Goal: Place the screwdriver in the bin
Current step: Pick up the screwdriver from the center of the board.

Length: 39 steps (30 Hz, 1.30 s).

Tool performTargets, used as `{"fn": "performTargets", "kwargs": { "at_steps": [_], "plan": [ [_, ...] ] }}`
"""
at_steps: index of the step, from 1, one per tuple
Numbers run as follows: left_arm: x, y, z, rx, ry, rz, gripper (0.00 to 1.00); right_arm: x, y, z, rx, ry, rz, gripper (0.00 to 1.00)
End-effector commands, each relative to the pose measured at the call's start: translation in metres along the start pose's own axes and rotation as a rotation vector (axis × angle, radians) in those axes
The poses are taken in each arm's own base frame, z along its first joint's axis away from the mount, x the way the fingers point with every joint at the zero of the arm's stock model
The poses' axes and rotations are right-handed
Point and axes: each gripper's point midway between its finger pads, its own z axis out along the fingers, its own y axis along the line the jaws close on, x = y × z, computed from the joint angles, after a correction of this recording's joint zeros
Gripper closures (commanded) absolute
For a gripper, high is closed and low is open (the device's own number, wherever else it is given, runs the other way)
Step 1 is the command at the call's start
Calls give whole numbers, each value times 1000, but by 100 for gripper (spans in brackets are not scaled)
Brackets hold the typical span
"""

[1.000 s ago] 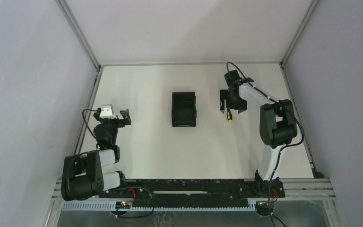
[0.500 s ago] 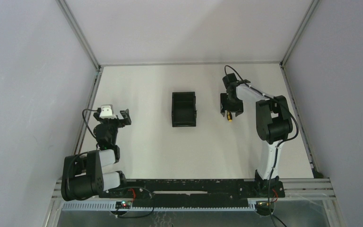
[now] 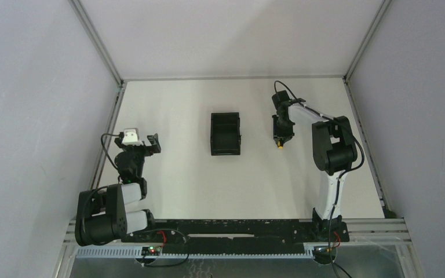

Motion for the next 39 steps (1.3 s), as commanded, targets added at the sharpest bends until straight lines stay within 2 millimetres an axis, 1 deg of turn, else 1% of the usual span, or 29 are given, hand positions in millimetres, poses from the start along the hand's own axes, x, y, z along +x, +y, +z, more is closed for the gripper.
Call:
{"fn": "performTargets", "kwargs": {
  "at_steps": [1,6,13,15,27,34,39],
  "plan": [
    [-16,-2,-1,6,-78,4,0,0,-4,8,19,7,12,66],
    [-16,-2,-1,7,-76,3,0,-3,-5,4,20,-1,15,77],
    [-16,-2,-1,7,-78,3,0,-15,-1,-16,8,-34,17,94],
    [-16,-2,-1,7,-76,3,0,-18,0,-22,6,-44,17,100],
    [-16,-3,-1,8,-77,3,0,-44,7,-78,-1,-146,22,100],
    [-16,-2,-1,7,-78,3,0,-63,19,-116,-24,-206,34,100],
    [-16,-3,-1,8,-76,3,0,-76,32,-141,-49,-252,45,100]
  ]
}}
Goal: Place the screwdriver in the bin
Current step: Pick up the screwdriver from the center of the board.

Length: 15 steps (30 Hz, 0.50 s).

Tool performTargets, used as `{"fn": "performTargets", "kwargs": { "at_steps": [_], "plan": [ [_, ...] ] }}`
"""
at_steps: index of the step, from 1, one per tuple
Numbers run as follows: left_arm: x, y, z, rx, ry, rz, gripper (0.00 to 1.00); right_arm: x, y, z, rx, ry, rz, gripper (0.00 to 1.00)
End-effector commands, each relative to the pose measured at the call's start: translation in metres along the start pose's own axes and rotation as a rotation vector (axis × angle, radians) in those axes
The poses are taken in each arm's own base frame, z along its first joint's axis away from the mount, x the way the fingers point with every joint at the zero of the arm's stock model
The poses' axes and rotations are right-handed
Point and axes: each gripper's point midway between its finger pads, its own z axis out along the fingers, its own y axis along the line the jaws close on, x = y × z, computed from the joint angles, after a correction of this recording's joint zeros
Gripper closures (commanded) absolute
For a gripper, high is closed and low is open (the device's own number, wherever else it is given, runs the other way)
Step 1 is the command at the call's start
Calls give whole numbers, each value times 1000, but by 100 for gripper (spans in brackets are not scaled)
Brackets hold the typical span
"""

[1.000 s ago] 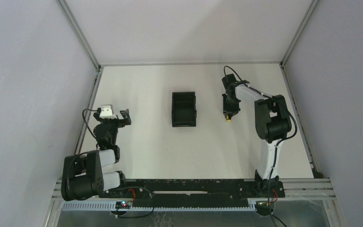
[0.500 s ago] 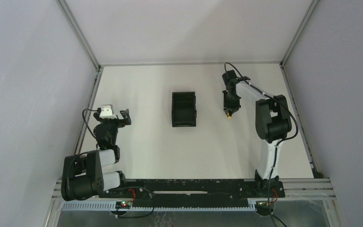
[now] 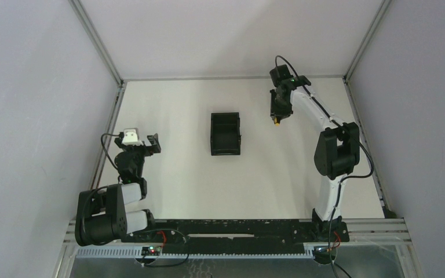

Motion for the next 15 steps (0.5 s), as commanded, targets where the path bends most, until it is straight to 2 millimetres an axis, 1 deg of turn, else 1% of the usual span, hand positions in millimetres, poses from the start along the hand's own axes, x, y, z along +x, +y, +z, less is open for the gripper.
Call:
{"fn": "performTargets", "kwargs": {
  "at_steps": [1,8,13,15],
  "plan": [
    [-17,-3,-1,7,-78,3,0,-21,12,-46,-25,-84,38,100],
    [-16,-3,-1,7,-76,4,0,-38,36,-72,-72,-132,57,100],
    [-16,-3,-1,8,-77,3,0,-45,54,-88,-100,-149,58,100],
    [-16,-2,-1,7,-78,4,0,-46,65,-96,-125,-159,57,100]
  ]
}}
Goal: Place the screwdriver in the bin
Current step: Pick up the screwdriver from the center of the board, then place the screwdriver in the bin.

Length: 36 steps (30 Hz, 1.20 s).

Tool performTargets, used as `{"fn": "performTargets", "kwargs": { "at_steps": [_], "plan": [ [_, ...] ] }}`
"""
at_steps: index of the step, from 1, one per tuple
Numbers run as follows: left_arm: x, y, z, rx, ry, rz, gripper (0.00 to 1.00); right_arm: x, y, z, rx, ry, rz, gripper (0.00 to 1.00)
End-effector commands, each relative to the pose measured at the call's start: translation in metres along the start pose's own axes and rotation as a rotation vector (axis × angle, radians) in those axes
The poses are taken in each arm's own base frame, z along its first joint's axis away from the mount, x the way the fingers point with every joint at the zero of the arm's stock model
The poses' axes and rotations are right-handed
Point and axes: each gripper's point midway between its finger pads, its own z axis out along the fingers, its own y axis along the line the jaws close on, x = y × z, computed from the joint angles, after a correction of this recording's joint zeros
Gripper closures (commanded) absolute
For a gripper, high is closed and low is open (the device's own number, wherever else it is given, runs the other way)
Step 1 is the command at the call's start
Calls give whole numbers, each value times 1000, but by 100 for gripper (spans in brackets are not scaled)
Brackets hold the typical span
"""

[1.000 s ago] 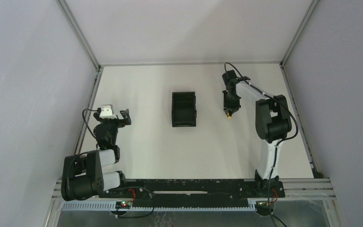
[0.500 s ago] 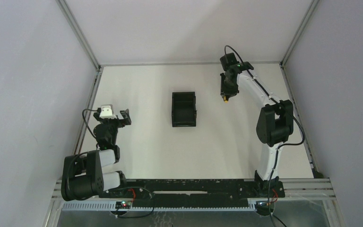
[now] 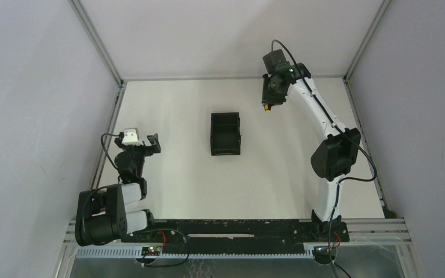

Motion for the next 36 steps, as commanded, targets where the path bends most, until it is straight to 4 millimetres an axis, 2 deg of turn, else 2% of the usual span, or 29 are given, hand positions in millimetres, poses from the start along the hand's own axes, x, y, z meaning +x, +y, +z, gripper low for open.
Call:
{"fn": "performTargets", "kwargs": {
  "at_steps": [1,8,15,25,36],
  "plan": [
    [-16,-3,-1,7,-77,3,0,-9,23,-22,-39,-34,32,100],
    [-16,-3,-1,8,-77,3,0,-8,57,-35,-107,-49,33,100],
    [-16,-2,-1,6,-78,3,0,5,87,-31,-153,-20,24,100],
    [-16,-2,-1,7,-77,3,0,30,119,-9,-174,33,-22,100],
    [-16,-2,-1,7,-76,4,0,55,138,18,-164,87,-75,100]
  ]
}}
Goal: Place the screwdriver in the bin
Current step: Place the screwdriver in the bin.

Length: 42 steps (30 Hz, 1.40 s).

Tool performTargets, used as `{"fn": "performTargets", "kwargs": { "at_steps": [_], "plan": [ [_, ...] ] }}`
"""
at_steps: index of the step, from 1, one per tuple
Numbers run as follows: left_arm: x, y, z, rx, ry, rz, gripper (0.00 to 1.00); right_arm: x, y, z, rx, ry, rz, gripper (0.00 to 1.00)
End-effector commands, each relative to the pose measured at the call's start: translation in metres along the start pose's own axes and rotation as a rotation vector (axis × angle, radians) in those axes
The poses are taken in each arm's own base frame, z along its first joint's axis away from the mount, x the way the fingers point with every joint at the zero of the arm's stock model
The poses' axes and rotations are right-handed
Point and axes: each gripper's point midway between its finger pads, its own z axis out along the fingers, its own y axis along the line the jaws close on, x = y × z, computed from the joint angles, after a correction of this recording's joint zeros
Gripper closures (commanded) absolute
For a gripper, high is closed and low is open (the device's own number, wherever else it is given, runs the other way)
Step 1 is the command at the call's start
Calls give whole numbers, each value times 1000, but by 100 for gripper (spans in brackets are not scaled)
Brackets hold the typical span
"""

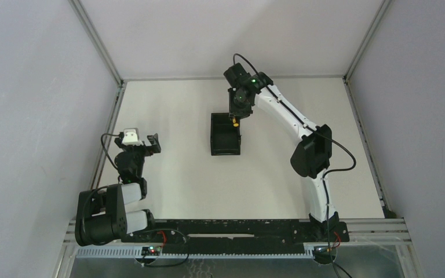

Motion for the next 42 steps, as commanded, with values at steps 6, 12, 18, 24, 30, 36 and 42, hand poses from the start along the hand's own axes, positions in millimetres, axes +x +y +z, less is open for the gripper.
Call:
{"fn": "performTargets", "kwargs": {
  "at_steps": [6,12,18,24,30,36,42],
  "plan": [
    [-16,-3,-1,8,-78,4,0,3,20,15,-31,-12,-46,100],
    [-16,-3,-1,8,-76,4,0,14,16,29,-18,3,-84,100],
    [-16,-3,-1,7,-75,3,0,23,20,38,-25,15,-117,100],
    [-16,-2,-1,7,-77,3,0,32,19,49,-13,36,-111,100],
    [-16,-2,-1,7,-77,4,0,44,19,62,-4,60,-137,100],
    [-16,-3,-1,8,-77,4,0,54,17,71,1,75,-146,100],
    [-16,-2,-1,6,-77,3,0,59,19,76,-4,83,-164,100]
  ]
}}
